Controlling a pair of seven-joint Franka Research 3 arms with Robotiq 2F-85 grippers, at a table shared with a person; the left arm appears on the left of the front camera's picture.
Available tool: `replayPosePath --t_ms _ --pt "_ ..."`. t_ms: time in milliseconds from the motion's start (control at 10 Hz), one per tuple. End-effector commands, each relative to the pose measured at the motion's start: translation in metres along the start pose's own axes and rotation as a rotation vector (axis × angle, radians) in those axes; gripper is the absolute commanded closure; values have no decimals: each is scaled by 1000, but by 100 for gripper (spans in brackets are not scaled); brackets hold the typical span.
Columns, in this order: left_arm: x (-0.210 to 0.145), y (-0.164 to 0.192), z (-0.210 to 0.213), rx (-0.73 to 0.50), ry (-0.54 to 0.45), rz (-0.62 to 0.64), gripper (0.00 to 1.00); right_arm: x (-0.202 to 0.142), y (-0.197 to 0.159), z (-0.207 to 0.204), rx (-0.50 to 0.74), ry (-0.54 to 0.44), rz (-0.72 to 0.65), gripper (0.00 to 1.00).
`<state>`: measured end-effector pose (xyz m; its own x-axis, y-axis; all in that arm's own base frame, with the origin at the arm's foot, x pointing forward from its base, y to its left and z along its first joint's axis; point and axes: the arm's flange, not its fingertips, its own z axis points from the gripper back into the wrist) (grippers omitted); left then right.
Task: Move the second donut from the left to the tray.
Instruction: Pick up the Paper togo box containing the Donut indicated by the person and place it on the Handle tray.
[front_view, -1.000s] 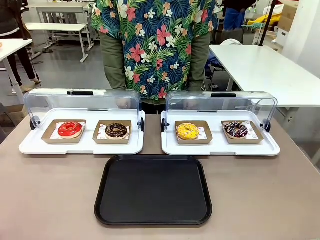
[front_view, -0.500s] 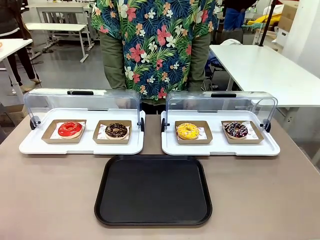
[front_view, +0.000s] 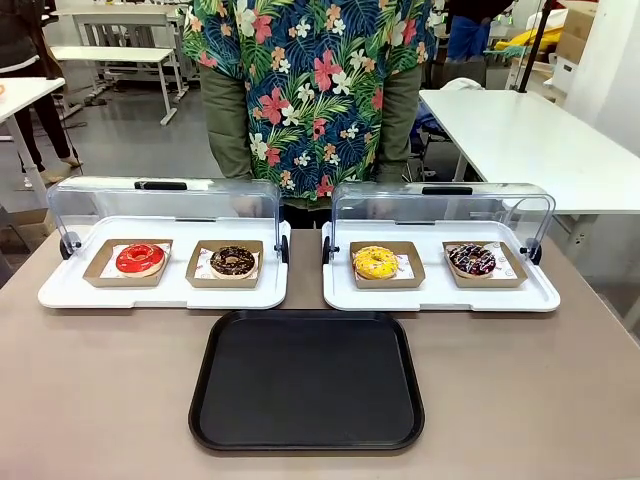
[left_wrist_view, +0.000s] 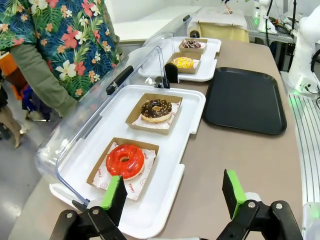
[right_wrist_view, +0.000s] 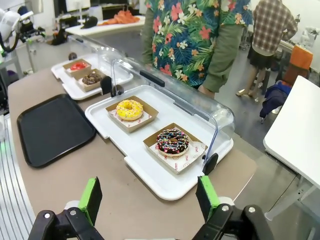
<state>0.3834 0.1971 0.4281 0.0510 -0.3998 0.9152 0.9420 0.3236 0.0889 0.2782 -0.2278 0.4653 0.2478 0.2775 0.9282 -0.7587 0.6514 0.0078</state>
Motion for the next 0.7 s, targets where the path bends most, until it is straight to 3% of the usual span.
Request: replayPosePath --t_ms 0,600 --pt "3 -1 1 -3 12 9 0 0 -3 0 -5 -23 30 0" --pt "3 -1 1 -3 12 9 0 0 -3 0 -5 -23 30 0"
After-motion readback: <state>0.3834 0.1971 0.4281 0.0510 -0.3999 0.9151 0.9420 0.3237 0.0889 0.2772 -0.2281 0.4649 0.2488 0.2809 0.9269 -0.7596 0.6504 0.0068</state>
